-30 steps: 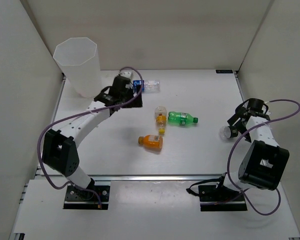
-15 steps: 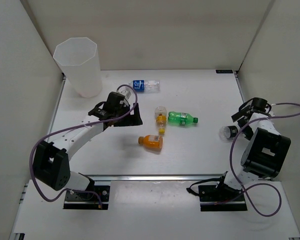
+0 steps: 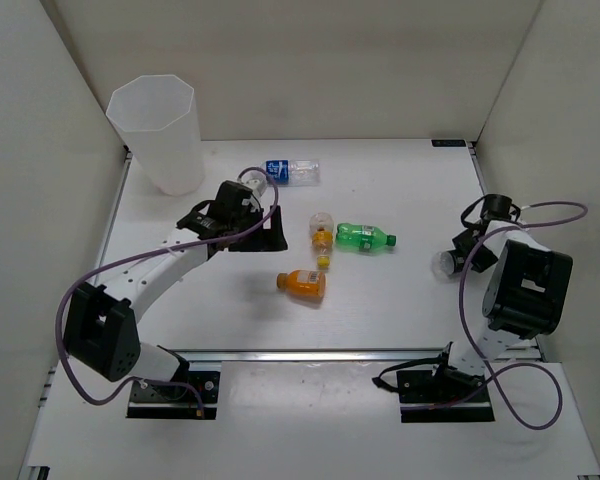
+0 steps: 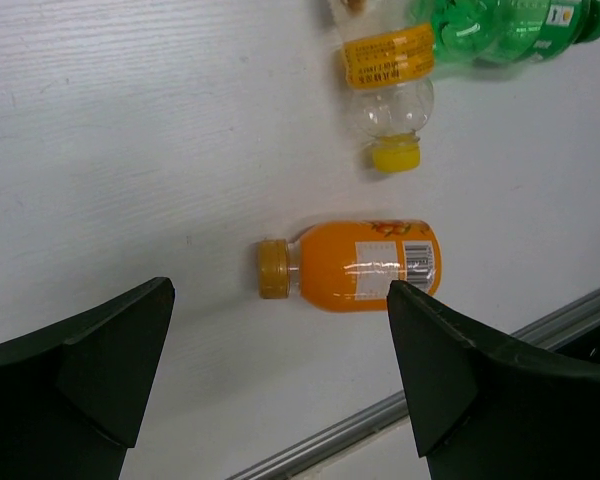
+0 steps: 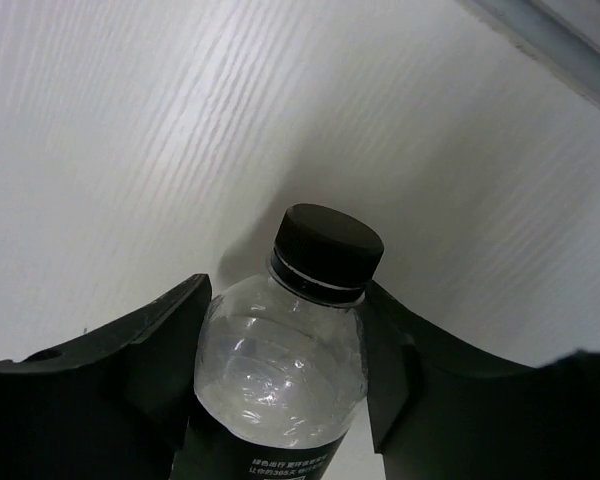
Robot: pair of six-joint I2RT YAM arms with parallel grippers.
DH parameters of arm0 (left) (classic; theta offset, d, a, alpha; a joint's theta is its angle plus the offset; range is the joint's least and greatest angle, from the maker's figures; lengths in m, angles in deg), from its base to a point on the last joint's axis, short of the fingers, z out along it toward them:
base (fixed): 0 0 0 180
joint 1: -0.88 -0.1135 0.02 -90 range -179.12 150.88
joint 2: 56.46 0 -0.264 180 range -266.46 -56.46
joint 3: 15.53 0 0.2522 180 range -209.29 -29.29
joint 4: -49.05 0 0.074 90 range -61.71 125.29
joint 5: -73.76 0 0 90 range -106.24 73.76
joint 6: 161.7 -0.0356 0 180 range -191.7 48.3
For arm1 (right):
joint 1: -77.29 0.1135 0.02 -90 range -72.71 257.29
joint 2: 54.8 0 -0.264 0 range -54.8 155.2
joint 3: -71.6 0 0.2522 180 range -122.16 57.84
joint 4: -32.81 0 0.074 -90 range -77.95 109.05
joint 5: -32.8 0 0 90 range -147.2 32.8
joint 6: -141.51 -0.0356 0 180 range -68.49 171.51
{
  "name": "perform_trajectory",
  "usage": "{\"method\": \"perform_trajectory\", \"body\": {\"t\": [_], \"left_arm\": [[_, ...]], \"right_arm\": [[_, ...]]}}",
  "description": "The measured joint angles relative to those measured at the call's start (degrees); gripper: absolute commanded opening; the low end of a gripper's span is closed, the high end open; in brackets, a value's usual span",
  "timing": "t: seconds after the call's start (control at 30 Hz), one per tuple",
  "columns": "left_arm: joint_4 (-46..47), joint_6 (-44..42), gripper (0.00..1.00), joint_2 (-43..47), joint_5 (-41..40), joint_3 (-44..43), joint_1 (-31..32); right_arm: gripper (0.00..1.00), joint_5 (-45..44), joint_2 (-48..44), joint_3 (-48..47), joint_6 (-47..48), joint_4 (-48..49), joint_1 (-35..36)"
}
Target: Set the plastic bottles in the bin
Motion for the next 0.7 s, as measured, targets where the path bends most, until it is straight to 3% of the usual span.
{"method": "perform_trajectory", "body": {"t": [0.03, 0.27, 0.5, 0.7], "left_arm": [[-0.6, -0.3, 0.99, 0.0, 0.3, -0.2, 0.4], [-3.6, -5.1, 0.99, -2.9, 4.6, -8.4, 7.4], [-0.9, -8.3, 0.99, -11.4, 14.7, -18.4, 12.9], [6.7, -3.8, 0.99, -13.9, 19.1, -17.5, 14.4]], "right_arm": [[0.28, 0.0, -0.1, 0.0, 0.3, 0.1, 0.7], [0.2, 2.8, -6.3, -1.2, 4.2, -1.2, 12.6], [0.21, 13.3, -12.3, -7.7, 6.9, -2.1, 31.9], [0.21, 18.7, -16.7, -8.0, 5.6, -2.5, 39.5]]}}
